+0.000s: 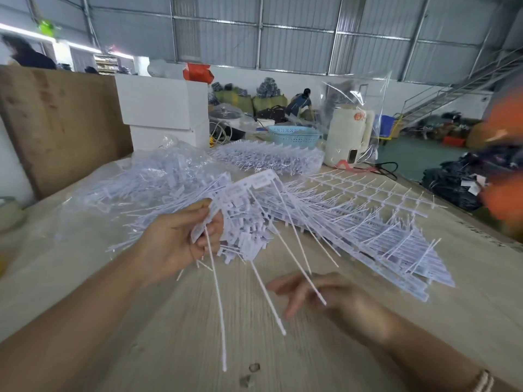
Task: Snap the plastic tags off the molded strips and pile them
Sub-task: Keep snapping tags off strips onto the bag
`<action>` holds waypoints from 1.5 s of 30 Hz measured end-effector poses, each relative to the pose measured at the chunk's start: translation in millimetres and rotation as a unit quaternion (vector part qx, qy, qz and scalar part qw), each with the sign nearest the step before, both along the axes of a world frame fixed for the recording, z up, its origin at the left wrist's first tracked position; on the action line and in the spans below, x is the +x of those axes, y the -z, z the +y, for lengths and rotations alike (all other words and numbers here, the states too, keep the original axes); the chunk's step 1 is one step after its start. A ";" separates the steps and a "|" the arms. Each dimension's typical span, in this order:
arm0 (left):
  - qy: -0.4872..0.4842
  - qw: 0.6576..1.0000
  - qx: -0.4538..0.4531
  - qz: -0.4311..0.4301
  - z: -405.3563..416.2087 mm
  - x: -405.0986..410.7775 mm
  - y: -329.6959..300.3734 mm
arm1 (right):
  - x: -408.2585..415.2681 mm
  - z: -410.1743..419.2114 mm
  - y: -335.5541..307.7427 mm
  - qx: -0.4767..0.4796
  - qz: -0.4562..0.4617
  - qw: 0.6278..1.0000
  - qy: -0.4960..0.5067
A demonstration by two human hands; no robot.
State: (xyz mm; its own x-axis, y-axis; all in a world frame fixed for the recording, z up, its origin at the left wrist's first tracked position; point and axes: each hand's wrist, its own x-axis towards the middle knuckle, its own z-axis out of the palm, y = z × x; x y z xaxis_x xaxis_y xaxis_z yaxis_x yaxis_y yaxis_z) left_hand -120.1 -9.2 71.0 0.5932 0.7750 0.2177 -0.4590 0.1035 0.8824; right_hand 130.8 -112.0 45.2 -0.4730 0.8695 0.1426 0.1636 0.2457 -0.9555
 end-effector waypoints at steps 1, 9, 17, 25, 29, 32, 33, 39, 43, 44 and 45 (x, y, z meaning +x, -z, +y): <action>0.008 1.000 -0.005 -0.019 1.0 -0.4 -0.1 | 0.2 1.9 -1.2 0.026 -0.055 0.998 -0.012; 0.042 0.998 0.013 -0.053 2.5 -0.8 1.0 | -7.3 15.7 -13.2 0.171 -0.173 0.969 0.035; 0.010 1.000 0.006 -0.019 1.5 -1.4 13.9 | -66.8 55.2 -27.5 0.105 0.030 0.990 0.084; 0.002 0.999 0.045 0.028 3.0 -14.3 16.4 | -69.8 50.1 -57.8 0.136 0.094 0.978 0.127; 0.013 0.998 0.055 0.021 1.2 -12.1 15.0 | -71.0 40.1 -59.1 0.129 0.143 0.973 0.128; 0.019 0.999 0.048 -0.014 0.6 -14.6 10.3 | -79.5 35.9 -64.0 0.114 0.181 0.973 0.090; 0.015 0.999 0.045 -0.023 0.2 -15.8 9.4 | -83.1 35.5 -66.9 0.112 0.191 0.972 0.079; 0.002 1.000 0.018 -0.006 -2.7 -17.1 9.2 | -93.0 29.1 -68.7 0.111 0.208 0.967 0.099; 0.004 0.998 -0.031 -0.057 -5.4 -16.4 8.0 | -102.2 19.3 -67.2 0.140 0.218 0.961 0.094; 0.006 0.997 -0.038 -0.062 -6.5 -14.4 7.7 | -105.3 16.6 -67.6 0.148 0.220 0.959 0.103; 0.009 0.997 -0.042 -0.065 -8.2 -12.8 6.8 | -108.6 14.5 -67.7 0.162 0.218 0.956 0.113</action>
